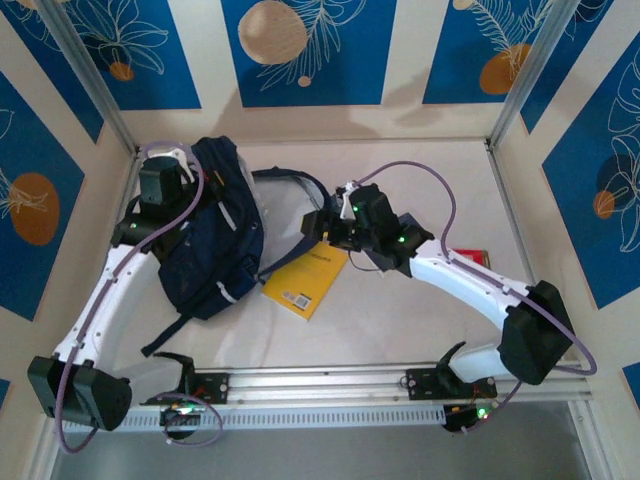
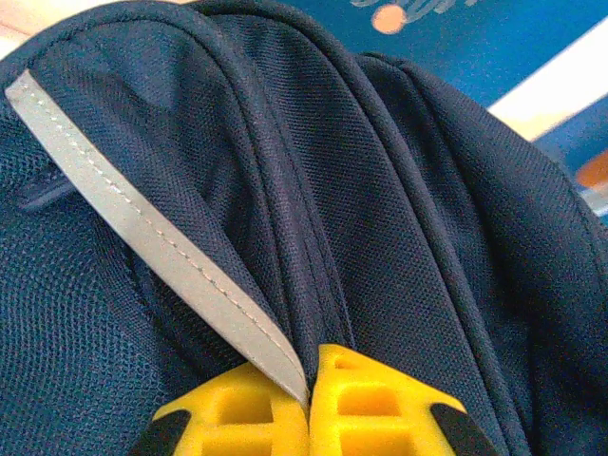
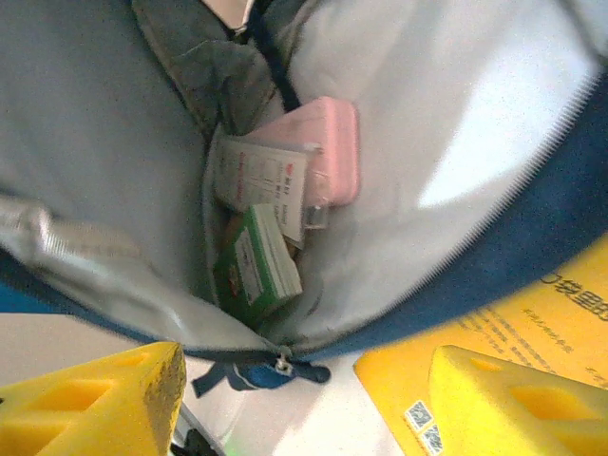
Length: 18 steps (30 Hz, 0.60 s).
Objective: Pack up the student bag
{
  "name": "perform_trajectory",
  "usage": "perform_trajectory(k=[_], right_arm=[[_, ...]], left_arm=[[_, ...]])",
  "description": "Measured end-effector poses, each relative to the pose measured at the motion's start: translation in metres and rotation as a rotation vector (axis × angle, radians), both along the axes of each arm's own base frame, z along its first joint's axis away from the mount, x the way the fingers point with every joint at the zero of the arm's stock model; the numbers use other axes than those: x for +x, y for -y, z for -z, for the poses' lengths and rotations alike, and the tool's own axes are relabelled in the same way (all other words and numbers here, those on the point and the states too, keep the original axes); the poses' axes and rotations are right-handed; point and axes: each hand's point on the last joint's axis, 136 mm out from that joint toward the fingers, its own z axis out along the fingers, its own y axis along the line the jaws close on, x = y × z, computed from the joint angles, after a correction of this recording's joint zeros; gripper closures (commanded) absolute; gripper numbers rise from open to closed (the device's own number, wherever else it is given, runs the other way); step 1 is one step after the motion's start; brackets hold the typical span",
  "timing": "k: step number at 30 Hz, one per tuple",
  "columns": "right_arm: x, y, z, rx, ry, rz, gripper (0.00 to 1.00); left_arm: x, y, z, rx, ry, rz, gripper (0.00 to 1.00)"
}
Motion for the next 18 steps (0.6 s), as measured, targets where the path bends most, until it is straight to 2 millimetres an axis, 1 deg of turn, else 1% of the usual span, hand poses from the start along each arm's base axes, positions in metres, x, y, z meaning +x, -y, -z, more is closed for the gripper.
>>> perform_trajectory(k=[3,5,8,11,13,14,15,17,18], right_arm=[[-0.001,0.01,0.003,-0.013,-0.002,0.012,0.31],[-0.002,0.017,0.009,-0.02,-0.01,0.022,0.31],[-0.003,0.025,0.022,-0.036,-0.037,0.034,0.31],[-0.005,0.031,0.036,-0.049,-0.07,0.037,0.32],[-0.006,0.034,0.042,-0.056,-0.086,0.039,0.32],[-0.006,0.036,0.043,-0.058,-0.09,0.042,0.32],[-0.006,0.037,0.045,-0.06,-0.093,0.044,0.32],[-0.005,0.039,0.047,-0.063,-0.1,0.048,0.32],[-0.005,0.041,0.048,-0.066,-0.104,0.051,0.33]], left_arm=[[0.01,-0.016,0.004,0.048,-0.023,-0.086,1.0],[0.018,-0.023,0.01,0.071,-0.046,-0.123,1.0],[0.028,-0.022,0.026,0.081,-0.087,-0.127,1.0],[0.037,-0.012,0.047,0.069,-0.139,-0.084,0.96],[0.041,-0.004,0.061,0.054,-0.175,-0.046,0.9],[0.043,0.0,0.067,0.044,-0.19,-0.03,0.83],[0.043,0.003,0.072,0.035,-0.204,-0.016,0.71],[0.042,0.006,0.078,0.027,-0.219,0.002,0.53],[0.041,0.008,0.079,0.023,-0.222,0.009,0.48]])
